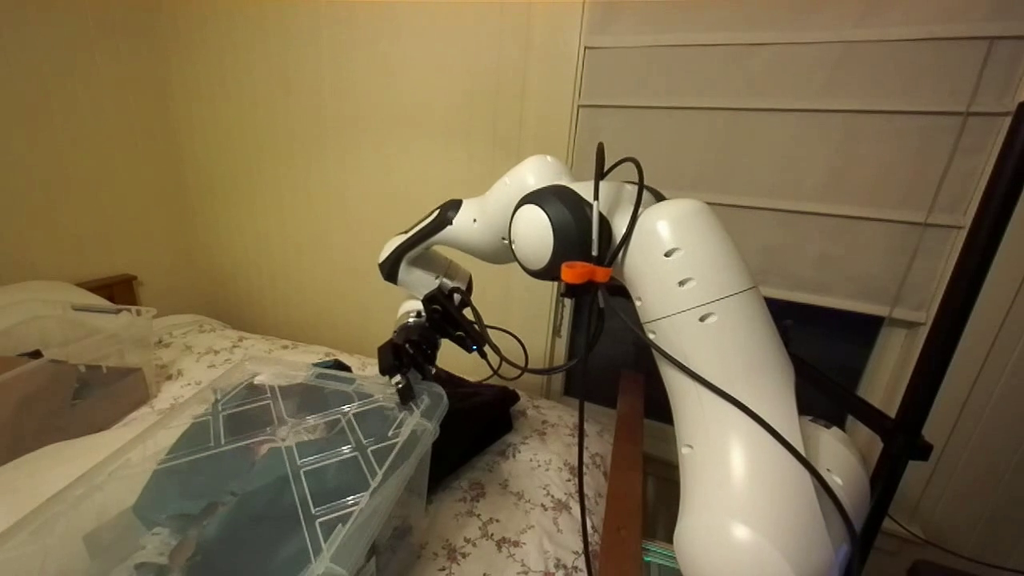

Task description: Move the storage box slightly and place the lid on top of it

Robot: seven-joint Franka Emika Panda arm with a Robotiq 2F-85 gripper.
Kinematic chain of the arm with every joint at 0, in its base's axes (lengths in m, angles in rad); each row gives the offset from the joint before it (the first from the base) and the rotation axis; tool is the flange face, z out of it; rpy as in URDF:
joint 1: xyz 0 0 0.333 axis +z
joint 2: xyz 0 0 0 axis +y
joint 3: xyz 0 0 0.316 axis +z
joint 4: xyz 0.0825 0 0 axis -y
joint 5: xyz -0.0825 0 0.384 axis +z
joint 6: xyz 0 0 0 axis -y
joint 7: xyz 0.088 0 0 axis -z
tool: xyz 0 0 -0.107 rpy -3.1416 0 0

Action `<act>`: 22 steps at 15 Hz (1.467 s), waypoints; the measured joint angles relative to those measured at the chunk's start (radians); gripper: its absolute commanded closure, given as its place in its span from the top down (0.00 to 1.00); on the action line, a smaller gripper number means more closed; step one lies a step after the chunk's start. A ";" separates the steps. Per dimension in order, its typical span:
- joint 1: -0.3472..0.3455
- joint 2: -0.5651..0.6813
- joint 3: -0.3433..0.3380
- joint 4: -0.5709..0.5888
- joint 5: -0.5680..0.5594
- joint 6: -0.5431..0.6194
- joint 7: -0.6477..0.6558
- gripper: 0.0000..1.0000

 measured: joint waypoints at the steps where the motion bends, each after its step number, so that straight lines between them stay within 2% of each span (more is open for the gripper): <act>1: 0.002 0.005 -0.015 0.017 0.036 0.004 0.006 0.00; 8: -0.005 0.085 -0.141 0.054 0.395 0.089 0.131 0.00; 14: -0.034 0.123 -0.179 0.049 0.628 0.191 0.159 0.00; 19: -0.054 0.123 -0.218 0.044 0.646 0.222 0.158 0.00; 22: -0.053 0.123 -0.230 0.036 0.559 0.192 0.158 0.00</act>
